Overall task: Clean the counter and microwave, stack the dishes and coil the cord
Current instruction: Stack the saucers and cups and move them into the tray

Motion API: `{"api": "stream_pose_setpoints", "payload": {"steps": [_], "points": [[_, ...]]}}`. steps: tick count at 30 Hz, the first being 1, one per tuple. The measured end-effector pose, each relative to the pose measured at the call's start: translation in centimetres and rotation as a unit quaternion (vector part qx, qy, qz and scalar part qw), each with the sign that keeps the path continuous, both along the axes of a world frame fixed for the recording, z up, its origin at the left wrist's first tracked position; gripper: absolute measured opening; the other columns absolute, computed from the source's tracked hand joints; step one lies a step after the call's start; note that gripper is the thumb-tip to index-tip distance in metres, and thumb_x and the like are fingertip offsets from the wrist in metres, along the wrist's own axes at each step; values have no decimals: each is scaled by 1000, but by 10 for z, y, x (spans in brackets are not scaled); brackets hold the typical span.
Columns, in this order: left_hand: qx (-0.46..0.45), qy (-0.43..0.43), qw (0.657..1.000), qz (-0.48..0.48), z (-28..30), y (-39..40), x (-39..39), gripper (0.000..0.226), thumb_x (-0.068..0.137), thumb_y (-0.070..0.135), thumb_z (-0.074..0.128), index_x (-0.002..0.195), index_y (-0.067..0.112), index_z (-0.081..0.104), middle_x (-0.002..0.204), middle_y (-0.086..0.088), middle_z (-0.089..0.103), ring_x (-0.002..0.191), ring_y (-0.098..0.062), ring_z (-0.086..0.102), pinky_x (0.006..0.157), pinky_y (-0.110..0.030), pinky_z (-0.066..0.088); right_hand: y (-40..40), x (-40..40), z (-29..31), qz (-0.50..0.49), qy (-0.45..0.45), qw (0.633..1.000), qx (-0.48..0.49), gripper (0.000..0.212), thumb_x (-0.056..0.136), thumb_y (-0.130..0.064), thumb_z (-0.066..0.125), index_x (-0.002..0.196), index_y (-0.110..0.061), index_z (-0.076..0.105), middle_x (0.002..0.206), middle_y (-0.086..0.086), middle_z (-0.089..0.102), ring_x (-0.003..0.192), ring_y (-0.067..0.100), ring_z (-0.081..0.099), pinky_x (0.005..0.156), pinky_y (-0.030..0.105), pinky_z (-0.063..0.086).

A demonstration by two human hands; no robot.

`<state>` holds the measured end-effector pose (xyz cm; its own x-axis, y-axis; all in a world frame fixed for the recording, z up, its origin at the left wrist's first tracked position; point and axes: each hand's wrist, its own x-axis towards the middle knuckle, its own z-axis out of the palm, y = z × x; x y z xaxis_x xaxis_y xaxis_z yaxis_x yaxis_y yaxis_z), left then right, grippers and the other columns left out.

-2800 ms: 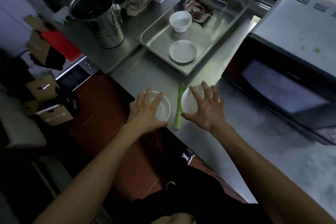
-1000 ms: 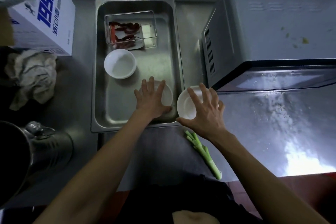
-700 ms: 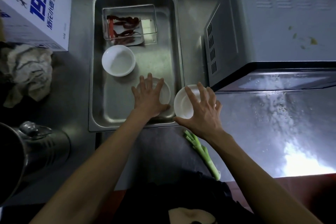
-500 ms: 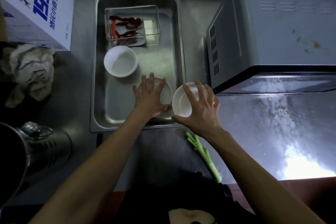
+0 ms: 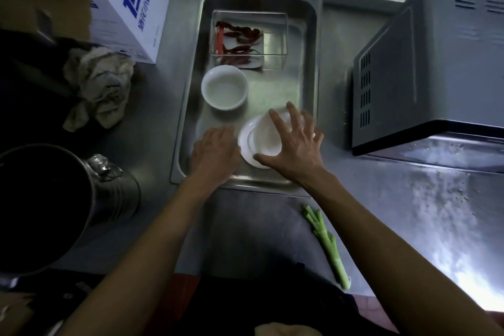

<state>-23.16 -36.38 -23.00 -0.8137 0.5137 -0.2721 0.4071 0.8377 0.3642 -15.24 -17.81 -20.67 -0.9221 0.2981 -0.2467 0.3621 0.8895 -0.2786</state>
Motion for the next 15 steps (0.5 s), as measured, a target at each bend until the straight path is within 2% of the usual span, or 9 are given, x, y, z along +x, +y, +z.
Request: {"api": "stream_pose_setpoints", "payload": {"steps": [5, 15], "points": [[29, -3, 999, 43, 0, -24, 2, 49, 97, 27, 53, 143, 14, 47, 145, -7, 50, 135, -27, 42, 110, -43, 36, -20, -19, -27, 37, -28, 999, -1, 108, 70, -75, 66, 154, -41, 8, 165, 1, -7, 149, 38, -2, 112, 66, 18], [42, -21, 997, 54, -1, -43, 1, 48, 97, 31, 53, 143, 16, 49, 145, -4, 51, 135, -24, 44, 111, -39, 34, -28, -27, -59, 22, -88, 996, 5, 108, 71, -76, 65, 155, -39, 8, 165, -1, -12, 150, 36, -9, 115, 65, 11]]}}
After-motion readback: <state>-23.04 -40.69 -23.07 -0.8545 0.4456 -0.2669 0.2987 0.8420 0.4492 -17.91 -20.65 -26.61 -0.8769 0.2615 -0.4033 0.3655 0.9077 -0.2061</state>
